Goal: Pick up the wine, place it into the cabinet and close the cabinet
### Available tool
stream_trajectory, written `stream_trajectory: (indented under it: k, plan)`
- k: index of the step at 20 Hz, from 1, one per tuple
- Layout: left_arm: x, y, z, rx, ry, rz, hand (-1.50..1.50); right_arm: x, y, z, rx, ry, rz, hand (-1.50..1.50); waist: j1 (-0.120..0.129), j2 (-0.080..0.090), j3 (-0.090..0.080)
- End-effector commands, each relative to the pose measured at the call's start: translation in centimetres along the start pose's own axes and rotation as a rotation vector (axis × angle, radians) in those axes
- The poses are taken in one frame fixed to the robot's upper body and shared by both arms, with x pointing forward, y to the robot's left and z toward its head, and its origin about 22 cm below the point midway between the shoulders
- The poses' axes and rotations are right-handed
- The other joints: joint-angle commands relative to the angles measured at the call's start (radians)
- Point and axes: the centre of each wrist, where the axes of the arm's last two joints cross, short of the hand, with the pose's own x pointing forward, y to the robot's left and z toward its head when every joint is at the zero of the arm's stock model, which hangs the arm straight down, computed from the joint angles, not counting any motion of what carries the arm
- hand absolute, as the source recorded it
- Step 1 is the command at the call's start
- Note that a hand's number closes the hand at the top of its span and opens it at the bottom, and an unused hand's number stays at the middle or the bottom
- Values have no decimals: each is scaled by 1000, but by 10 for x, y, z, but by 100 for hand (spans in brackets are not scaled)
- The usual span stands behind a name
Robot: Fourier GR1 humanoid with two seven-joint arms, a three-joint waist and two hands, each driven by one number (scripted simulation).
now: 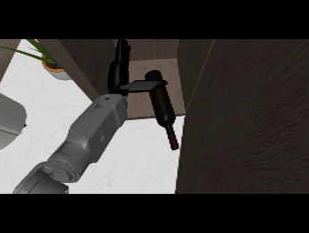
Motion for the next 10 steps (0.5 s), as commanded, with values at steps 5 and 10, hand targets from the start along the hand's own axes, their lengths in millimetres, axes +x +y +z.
stream_trajectory:
  k: [5,10]
  plan:
    - [-11,8,15,36,46,55,-150,8,3,9,-14,-4,-17,-150,25,-16,2]
    - [-20,4,40,12,47,53,-150,6,-4,4,-12,-11,5,-150,15,-18,2]
